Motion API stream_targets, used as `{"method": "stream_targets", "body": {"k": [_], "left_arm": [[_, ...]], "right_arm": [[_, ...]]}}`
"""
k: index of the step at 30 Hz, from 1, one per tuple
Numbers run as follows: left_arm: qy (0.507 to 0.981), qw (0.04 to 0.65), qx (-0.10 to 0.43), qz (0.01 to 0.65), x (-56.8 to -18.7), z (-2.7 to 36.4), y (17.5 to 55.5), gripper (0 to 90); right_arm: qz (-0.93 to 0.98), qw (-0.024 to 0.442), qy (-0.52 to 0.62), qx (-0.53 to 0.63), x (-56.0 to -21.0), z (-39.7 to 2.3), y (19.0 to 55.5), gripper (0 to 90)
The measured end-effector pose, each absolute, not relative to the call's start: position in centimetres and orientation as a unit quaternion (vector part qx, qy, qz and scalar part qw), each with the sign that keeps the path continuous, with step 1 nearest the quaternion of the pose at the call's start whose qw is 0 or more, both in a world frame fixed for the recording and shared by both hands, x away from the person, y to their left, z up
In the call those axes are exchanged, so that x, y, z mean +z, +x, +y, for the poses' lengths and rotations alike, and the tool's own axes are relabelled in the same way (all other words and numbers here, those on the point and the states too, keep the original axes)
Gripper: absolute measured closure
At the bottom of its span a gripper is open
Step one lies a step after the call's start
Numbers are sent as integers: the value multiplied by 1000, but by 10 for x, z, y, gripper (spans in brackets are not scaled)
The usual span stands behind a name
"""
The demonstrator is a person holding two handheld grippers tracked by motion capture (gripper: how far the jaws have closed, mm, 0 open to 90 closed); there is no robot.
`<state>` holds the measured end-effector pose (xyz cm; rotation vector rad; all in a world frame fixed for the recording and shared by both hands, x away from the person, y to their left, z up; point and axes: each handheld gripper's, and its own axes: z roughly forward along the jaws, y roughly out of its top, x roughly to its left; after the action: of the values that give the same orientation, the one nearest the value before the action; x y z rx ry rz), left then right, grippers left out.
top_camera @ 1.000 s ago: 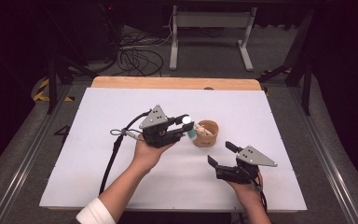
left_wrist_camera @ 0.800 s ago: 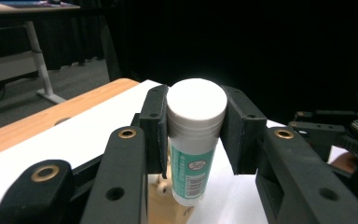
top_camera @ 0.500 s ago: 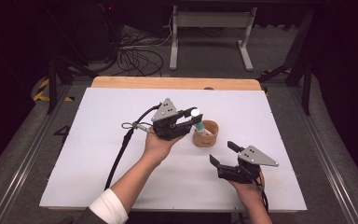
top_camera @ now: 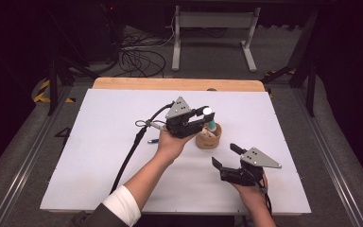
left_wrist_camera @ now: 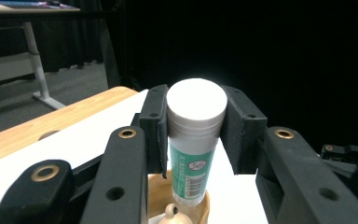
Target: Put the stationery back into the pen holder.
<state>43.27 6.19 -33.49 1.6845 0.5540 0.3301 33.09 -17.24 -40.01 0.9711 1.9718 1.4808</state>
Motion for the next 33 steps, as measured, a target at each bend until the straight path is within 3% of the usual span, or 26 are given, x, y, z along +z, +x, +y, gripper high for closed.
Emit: {"method": "stream_targets", "body": {"k": [22,33], "left_arm": [[775,564,135,253,-361,47,445,645],[793,536,163,238,-367,41,442,639]], "right_arm": [[725,241,358,536,-401,-172,332,169],[728,239,359,534,-402,-171,332,169]]}}
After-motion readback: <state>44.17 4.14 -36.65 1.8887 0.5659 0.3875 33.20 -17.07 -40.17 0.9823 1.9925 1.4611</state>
